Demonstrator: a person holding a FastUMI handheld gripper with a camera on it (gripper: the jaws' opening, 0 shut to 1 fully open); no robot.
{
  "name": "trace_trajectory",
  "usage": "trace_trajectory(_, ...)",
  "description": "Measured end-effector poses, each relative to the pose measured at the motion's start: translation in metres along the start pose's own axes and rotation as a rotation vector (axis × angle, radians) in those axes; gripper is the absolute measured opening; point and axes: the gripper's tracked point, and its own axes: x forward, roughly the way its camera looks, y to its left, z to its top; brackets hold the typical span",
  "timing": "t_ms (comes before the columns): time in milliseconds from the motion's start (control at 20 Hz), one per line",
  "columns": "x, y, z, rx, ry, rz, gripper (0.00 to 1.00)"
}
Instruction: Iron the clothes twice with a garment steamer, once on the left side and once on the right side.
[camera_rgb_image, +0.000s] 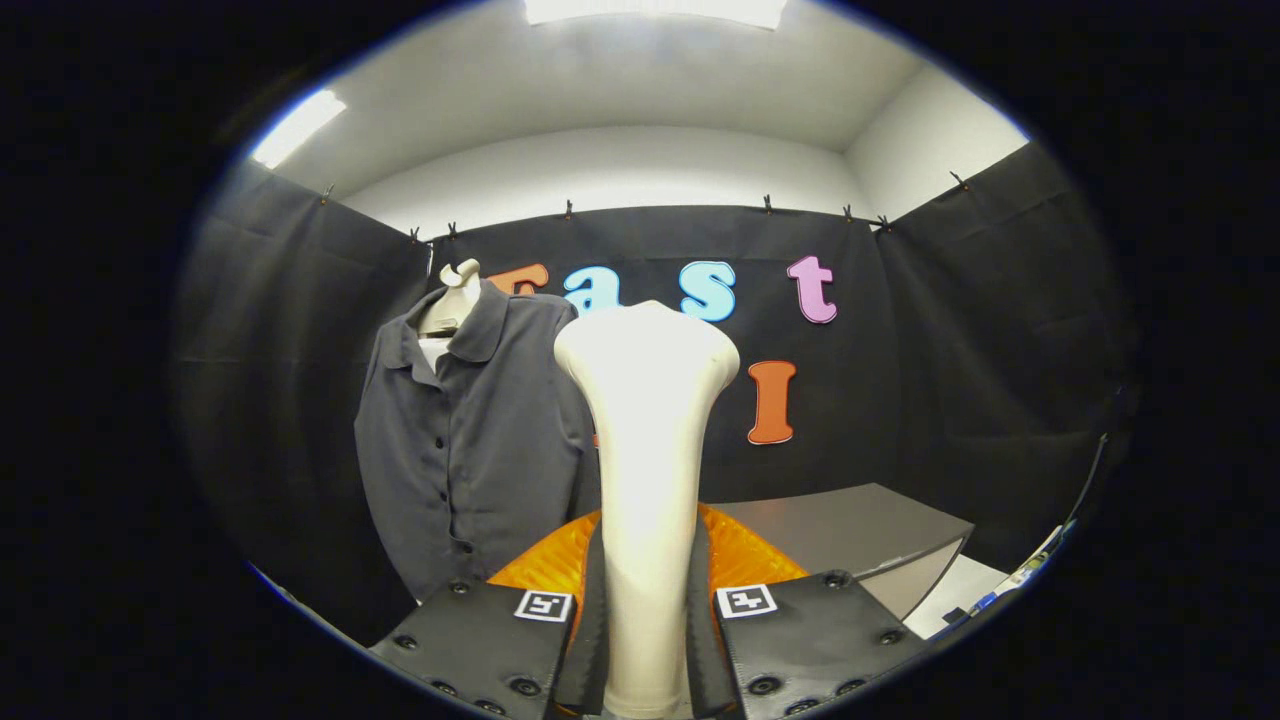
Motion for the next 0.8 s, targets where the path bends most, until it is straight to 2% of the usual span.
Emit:
trace_trajectory(250,-0.006,0.035,0.007,-0.015,-0.032,0.022,0.38)
trace_trajectory(450,-0.005,0.077,0.013,-0.028,-0.057,0.009,0.39)
trace_trajectory(800,0.024,0.157,0.001,-0.031,-0.04,-0.012,0.39)
